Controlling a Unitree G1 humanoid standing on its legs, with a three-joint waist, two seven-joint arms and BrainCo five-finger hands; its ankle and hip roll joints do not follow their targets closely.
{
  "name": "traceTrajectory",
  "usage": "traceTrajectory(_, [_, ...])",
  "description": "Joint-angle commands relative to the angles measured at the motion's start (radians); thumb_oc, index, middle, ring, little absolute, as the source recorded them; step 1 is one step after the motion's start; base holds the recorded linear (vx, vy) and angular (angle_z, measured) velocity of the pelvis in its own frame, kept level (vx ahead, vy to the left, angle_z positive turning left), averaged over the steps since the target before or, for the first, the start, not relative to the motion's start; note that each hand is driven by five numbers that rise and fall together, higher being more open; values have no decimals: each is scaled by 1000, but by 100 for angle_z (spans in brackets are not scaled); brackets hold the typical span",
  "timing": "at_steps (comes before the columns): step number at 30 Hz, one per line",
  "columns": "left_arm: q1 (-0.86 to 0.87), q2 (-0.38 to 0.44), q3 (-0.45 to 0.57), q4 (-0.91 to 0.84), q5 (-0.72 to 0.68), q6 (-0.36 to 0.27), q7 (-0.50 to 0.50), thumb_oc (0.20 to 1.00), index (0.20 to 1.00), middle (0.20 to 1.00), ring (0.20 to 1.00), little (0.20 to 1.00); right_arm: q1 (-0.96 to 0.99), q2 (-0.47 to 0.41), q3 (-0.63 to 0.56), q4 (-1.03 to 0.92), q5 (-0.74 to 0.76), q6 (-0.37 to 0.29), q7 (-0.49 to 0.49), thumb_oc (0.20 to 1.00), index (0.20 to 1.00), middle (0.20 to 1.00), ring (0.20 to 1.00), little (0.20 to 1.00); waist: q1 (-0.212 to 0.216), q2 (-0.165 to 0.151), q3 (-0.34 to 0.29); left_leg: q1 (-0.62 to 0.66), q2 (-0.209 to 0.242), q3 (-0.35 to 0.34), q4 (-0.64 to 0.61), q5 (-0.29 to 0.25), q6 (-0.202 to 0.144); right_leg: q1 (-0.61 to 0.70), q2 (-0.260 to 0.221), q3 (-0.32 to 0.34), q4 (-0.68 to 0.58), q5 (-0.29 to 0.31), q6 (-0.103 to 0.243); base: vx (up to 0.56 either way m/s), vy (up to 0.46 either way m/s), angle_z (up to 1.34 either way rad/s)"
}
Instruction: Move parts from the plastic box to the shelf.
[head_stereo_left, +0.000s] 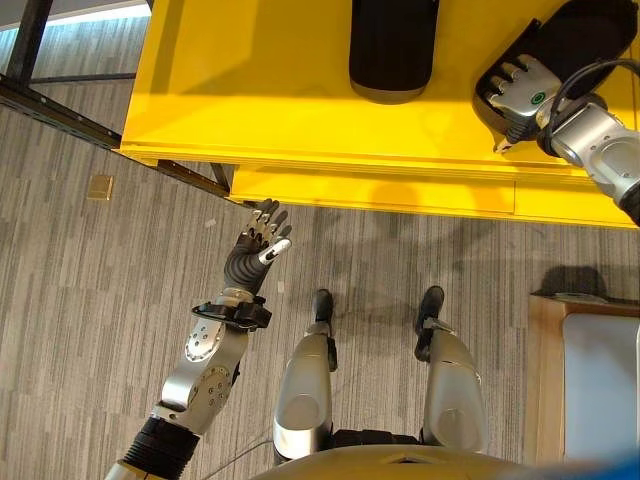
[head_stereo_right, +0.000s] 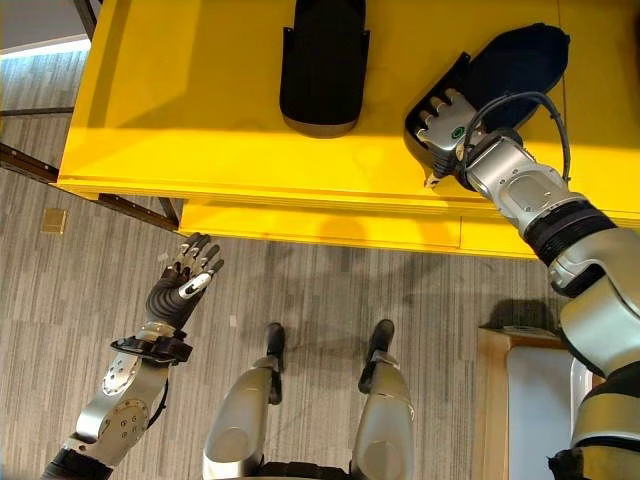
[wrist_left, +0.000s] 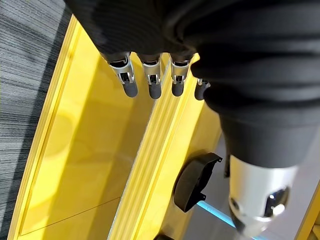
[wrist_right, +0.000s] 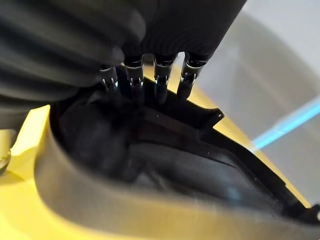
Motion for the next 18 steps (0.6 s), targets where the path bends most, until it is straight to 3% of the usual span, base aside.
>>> traceTrajectory(1, [22, 43, 15, -89, 29, -50, -19, 1000, 1000, 1000, 1000, 1000, 21, -23, 115, -7, -25, -63, 38, 1000, 1000, 1000, 1000, 1000, 5, -36, 21, -47, 48, -5, 31, 23, -3, 41, -24, -6, 98, -133, 61, 0, 0, 0])
traceTrajectory(18, [46, 69, 44, -111, 46, -40, -34, 1000, 1000, 1000, 1000, 1000, 32, -170, 203, -77, -52, -122, 74, 1000, 1000, 1000, 1000, 1000, 1, -54, 16, -52, 48, -6, 37, 17, -8, 38, -22, -4, 99, -137, 66, 0, 0, 0])
